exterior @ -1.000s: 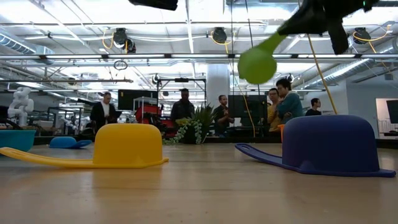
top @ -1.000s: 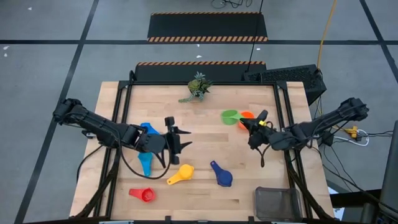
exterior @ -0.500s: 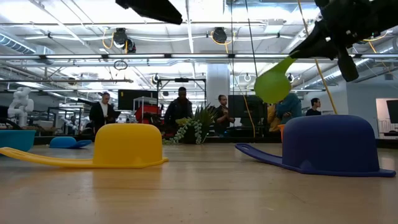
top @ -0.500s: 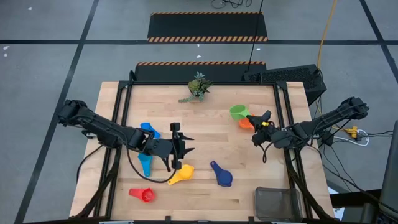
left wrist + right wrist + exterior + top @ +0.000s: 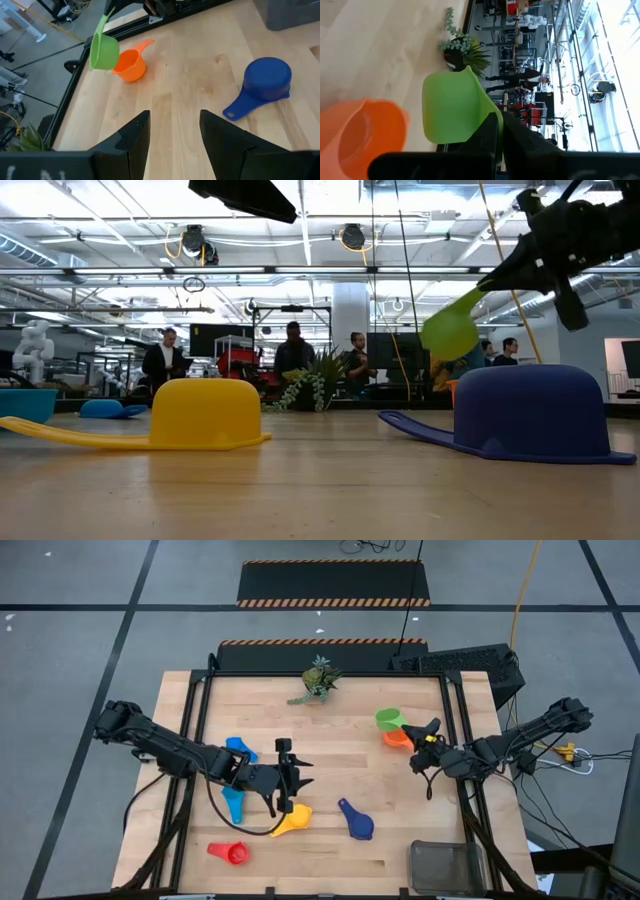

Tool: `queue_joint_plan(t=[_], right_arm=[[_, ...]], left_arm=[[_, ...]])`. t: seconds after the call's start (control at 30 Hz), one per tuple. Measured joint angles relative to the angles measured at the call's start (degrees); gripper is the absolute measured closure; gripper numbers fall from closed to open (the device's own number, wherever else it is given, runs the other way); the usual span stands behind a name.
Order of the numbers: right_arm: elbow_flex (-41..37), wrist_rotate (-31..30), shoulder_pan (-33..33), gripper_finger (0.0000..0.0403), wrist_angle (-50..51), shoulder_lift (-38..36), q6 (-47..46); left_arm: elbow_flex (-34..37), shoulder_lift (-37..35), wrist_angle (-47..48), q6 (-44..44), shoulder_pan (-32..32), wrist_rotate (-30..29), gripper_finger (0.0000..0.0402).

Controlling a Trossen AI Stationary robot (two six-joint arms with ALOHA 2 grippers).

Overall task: Nest measuring cups in basket
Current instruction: Stack the green measuring cup on top of the orange measuring cup

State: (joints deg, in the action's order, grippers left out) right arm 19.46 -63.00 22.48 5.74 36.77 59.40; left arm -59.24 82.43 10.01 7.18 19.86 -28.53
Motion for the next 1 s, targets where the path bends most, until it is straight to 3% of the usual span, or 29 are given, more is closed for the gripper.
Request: queue_joint_plan(t=[0.3,1.0], right_arm=[[0.0,0.0,0.0,0.0403,5.5,-1.1,-5.6],[0.0,0.1,0.3,0.0403,6.1,-1.6,-10.6]], left_arm=[[0.0,0.0,0.0,0.0,-0.3,0.0,0.0227],[0.0,0.0,1.9,0.0,-0.3,0.0,0.0227]])
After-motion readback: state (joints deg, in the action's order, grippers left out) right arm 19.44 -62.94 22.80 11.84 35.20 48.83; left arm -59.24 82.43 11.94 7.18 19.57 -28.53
